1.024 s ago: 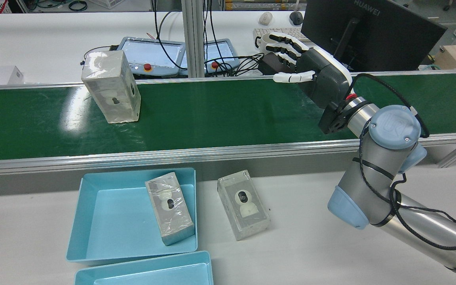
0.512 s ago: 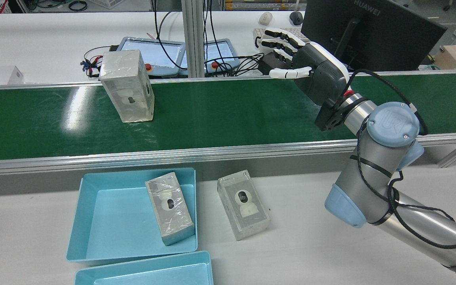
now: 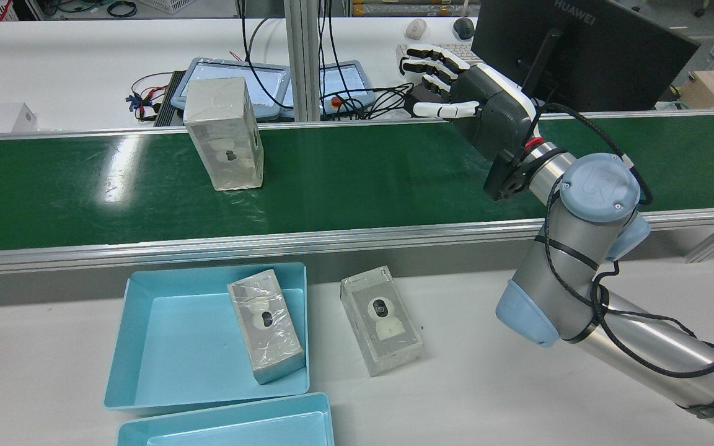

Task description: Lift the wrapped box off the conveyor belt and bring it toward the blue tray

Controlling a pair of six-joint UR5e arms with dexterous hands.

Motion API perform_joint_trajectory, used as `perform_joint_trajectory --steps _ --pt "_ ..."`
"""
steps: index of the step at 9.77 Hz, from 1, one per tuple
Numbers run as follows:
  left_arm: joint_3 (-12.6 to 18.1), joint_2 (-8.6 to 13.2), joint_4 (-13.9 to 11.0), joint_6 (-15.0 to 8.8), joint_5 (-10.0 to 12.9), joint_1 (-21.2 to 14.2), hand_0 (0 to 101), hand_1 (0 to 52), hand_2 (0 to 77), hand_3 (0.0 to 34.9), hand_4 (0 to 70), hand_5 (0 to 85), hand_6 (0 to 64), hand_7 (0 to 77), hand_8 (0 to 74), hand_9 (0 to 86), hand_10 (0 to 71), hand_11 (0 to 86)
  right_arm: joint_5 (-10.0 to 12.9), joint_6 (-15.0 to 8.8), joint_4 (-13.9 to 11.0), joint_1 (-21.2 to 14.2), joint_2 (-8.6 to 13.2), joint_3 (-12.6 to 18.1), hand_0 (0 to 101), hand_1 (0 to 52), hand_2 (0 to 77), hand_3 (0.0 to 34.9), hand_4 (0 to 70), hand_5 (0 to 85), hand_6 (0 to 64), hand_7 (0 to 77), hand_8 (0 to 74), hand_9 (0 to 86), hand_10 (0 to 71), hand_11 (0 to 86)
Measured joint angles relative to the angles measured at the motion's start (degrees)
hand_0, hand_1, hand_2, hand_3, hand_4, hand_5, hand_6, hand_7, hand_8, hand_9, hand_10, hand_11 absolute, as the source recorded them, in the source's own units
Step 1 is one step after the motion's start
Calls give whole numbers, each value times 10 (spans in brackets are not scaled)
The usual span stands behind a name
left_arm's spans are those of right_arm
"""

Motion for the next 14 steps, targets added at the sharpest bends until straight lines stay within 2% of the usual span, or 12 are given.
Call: perform_joint_trajectory --steps 11,12,14 --pt "0 0 0 0 0 0 0 0 11 0 0 5 0 5 5 0 5 0 0 0 0 22 1 -5 428 109 185 300 158 240 0 229 0 33 22 38" --pt "0 0 0 0 0 0 0 0 11 0 0 5 0 5 5 0 5 0 0 0 0 22 1 -5 427 109 185 299 131 240 0 229 0 33 22 38" --pt "0 0 0 0 0 0 0 0 11 0 0 5 0 5 5 0 0 0 0 -1 0 20 2 -6 428 109 191 299 147 245 0 229 0 33 22 38"
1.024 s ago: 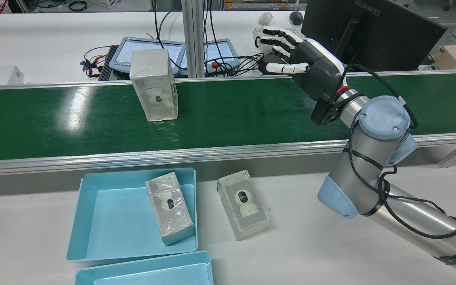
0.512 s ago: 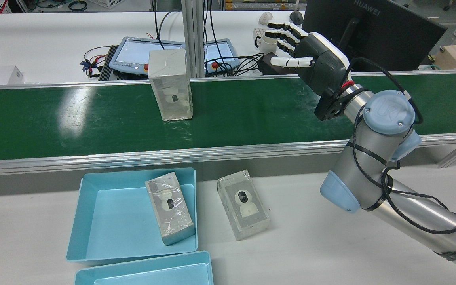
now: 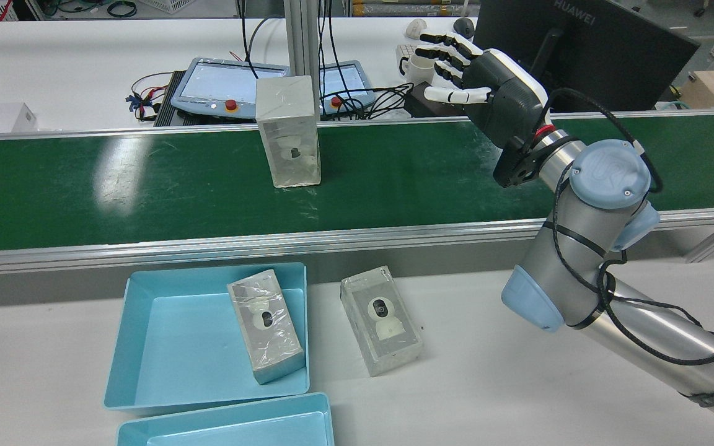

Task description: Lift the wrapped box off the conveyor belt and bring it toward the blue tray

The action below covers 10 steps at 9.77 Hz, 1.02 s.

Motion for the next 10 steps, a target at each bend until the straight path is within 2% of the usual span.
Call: perform_joint_trajectory --steps 2,3,4,5,7,8,9,10 --pt "0 0 0 0 0 0 0 0 5 0 0 5 0 5 5 0 0 0 0 0 -1 -10 4 -2 438 115 185 299 142 245 0 229 0 33 22 38" --pt "0 0 0 0 0 0 0 0 11 0 0 5 0 5 5 5 5 0 0 -1 -2 -16 7 -3 455 120 142 299 142 235 0 229 0 33 11 22" --pt "0 0 0 0 0 0 0 0 11 0 0 5 0 5 5 0 5 0 1 -1 -3 -23 9 -4 455 120 142 299 142 235 0 229 0 33 11 22" --pt "0 0 0 0 0 0 0 0 11 0 0 5 0 5 5 0 5 0 1 -1 -3 -29 10 -4 460 153 147 299 142 251 0 229 0 33 11 22" --pt "0 0 0 0 0 0 0 0 5 0 0 5 0 5 5 5 0 0 2 -1 -3 -33 9 -9 465 142 153 299 142 262 0 218 0 33 11 22" --pt "0 0 0 0 0 0 0 0 5 0 0 5 0 5 5 5 0 0 2 -1 -2 -32 8 -17 464 125 164 300 153 256 0 218 0 33 11 22" --pt "0 0 0 0 0 0 0 0 11 0 0 5 0 5 5 0 5 0 2 0 0 -31 11 -33 457 120 142 299 142 251 0 213 0 33 11 16" --pt "0 0 0 0 0 0 0 0 11 0 0 5 0 5 5 0 5 0 2 1 2 -31 20 -51 456 109 125 299 142 251 0 213 0 33 11 16"
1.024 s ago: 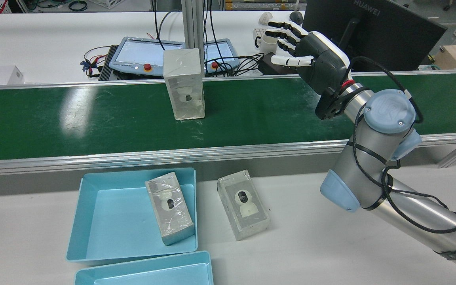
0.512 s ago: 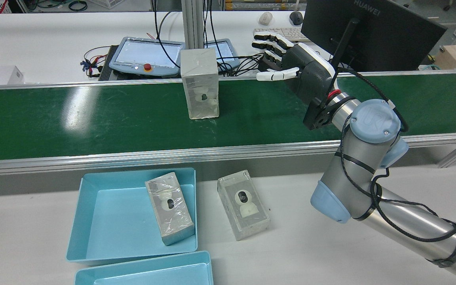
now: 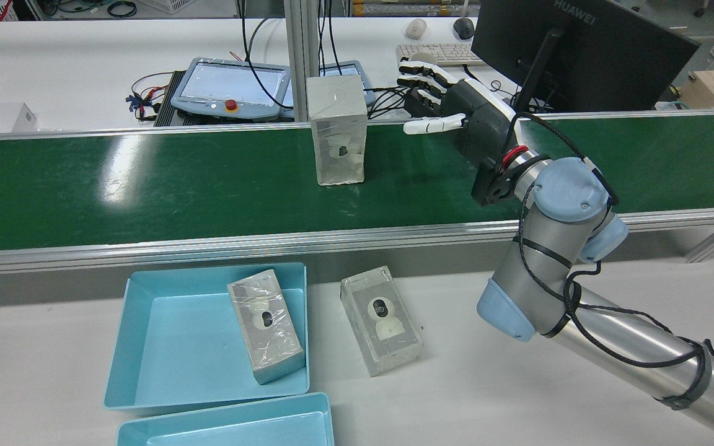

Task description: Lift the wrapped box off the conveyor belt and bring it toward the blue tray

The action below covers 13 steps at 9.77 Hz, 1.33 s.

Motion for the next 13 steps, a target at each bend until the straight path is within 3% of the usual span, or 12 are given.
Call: perform_joint_trajectory --steps 2,5,12,13 --pt "0 0 0 0 0 0 0 0 11 0 0 5 0 5 5 0 5 0 1 0 2 0 24 -24 452 109 136 299 142 251 0 213 0 33 5 16" --pt "0 0 0 0 0 0 0 0 11 0 0 5 0 5 5 5 5 0 1 -1 2 0 47 -35 453 109 142 300 142 251 0 213 0 33 5 16" --pt "0 0 0 0 0 0 0 0 11 0 0 5 0 5 5 0 5 0 5 1 -4 -28 46 -4 453 109 142 300 142 251 0 218 0 33 5 16" --pt "0 0 0 0 0 0 0 0 11 0 0 5 0 5 5 0 5 0 5 1 -4 -29 43 -4 454 120 164 299 158 284 0 213 0 33 38 16"
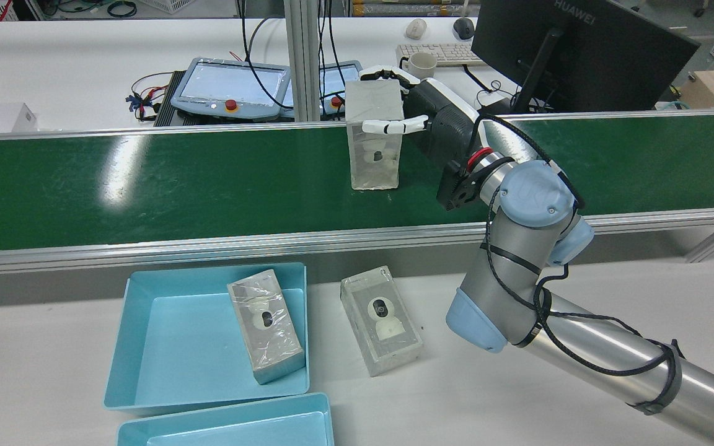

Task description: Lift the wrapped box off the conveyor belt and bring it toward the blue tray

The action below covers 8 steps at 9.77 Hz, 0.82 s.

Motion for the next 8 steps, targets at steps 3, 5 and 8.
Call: perform_joint_trajectory --steps 3,5,8 --pt "0 0 0 0 0 0 0 0 5 0 0 5 0 5 5 0 0 0 2 3 1 0 -8 -1 449 93 300 297 235 355 153 393 125 224 224 267" --pt "0 0 0 0 0 0 0 0 5 0 0 5 0 5 0 5 5 0 3 4 5 1 -7 18 435 76 322 247 229 442 185 431 180 322 355 371" --pt "0 0 0 0 0 0 0 0 11 0 0 5 0 5 5 0 0 0 10 -2 8 -20 -3 80 398 71 338 262 142 704 218 475 120 245 365 524"
